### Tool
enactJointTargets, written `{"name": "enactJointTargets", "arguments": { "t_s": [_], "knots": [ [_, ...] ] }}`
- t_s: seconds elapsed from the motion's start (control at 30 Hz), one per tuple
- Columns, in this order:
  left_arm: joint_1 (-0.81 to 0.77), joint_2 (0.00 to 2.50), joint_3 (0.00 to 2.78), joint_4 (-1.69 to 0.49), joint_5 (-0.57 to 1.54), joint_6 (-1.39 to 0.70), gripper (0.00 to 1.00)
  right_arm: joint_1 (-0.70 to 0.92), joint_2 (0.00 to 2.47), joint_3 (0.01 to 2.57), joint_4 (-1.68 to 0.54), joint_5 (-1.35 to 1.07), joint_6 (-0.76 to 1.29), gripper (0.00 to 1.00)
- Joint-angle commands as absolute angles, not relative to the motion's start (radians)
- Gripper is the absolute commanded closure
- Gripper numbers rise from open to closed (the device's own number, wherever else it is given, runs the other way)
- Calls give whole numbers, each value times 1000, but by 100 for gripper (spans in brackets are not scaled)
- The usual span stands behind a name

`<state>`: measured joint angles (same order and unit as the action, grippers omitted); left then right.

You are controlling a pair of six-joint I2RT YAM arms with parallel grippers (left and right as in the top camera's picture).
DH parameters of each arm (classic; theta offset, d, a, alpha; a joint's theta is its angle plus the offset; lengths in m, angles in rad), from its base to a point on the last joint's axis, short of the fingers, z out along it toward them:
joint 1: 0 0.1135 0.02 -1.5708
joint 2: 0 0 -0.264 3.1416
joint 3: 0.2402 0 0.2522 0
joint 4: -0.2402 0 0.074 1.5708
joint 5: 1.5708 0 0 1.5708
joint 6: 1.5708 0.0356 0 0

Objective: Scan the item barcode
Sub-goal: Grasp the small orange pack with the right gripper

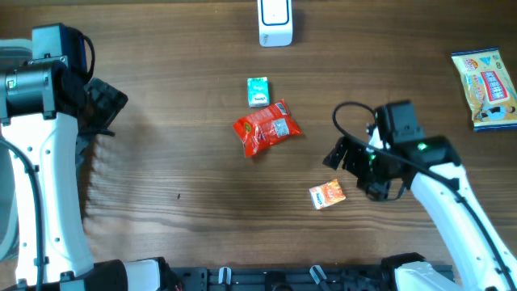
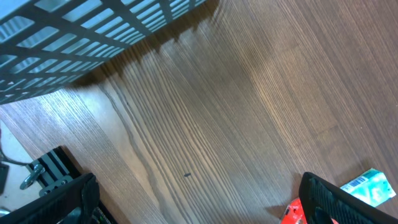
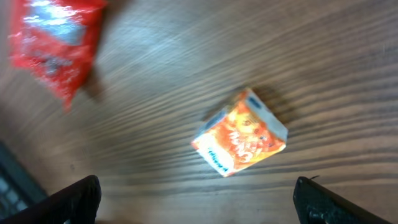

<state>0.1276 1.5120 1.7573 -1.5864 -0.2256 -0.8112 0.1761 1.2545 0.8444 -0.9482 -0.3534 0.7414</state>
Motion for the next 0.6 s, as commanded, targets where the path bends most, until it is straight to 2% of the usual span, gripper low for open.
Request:
{"name": "enactJointTargets", "arguments": {
  "t_s": [0.0, 0.13, 0.3, 0.37, 0.57],
  "knots": [
    [134, 1513, 1760, -1587, -228, -823, 0, 180, 1257, 731, -884, -367, 936, 0],
    [134, 1513, 1760, -1587, -228, -823, 0, 180, 1257, 647, -849, -405, 983, 2],
    [134, 1513, 1760, -1587, -228, -823, 0, 180, 1257, 622, -878, -442, 1011, 16],
    [134, 1513, 1760, -1587, -228, -823, 0, 180, 1257, 597, -868, -443, 1051, 16],
    [134, 1513, 1760, -1587, -228, -823, 0, 180, 1257, 528, -745, -440, 1092, 27]
  ]
}}
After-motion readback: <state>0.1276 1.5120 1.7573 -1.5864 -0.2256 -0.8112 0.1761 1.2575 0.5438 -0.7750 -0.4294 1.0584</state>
